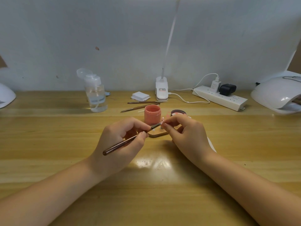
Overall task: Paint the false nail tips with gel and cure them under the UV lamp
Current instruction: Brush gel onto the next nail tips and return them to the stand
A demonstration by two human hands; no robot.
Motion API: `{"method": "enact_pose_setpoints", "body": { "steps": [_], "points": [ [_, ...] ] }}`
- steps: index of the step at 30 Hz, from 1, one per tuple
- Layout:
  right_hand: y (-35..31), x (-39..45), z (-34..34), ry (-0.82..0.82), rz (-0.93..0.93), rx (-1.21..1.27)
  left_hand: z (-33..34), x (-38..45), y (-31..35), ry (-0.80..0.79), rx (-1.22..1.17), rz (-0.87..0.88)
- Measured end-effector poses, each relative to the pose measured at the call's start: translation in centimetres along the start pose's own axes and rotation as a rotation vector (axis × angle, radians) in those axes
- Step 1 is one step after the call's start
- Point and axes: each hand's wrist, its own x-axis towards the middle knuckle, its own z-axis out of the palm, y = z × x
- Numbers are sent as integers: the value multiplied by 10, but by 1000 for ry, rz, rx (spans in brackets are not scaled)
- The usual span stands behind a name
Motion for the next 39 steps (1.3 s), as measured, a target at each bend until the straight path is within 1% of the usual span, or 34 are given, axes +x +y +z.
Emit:
{"method": "enact_pose_setpoints", "body": {
  "steps": [3, 8, 12, 18, 21, 24, 28, 30, 32, 35, 39],
  "points": [
    [-1, 0, -1, -13, 10, 2, 0, 0, 0, 26, -41, 3],
    [-2, 0, -1, -18, 11, 7, 2, 1, -1, 76, -22, -36],
    [-2, -1, -1, -16, 13, 3, 1, -1, -1, 38, -40, -35],
    [-3, -1, -1, -24, 19, 11, 4, 1, -1, 86, -63, -74],
    [-4, -2, -2, -25, 3, 2, 4, 0, -1, 46, -62, -100],
    [-5, -2, -2, -26, -5, -5, 2, -1, 1, 19, -48, -69],
    [-4, -2, -2, -25, -2, 1, 3, -1, 2, 63, -39, -57],
    [-4, -2, -1, -23, -7, 0, 5, -1, 2, 81, -45, -83],
    [-4, -2, -1, -20, -10, -1, 5, -1, 1, 65, -32, -110],
    [-3, -2, -1, -18, -12, -8, 3, -2, 0, 31, 5, -95],
    [-4, -3, -1, -9, -19, -19, 2, -2, 2, 49, -14, -58]
  ]
}}
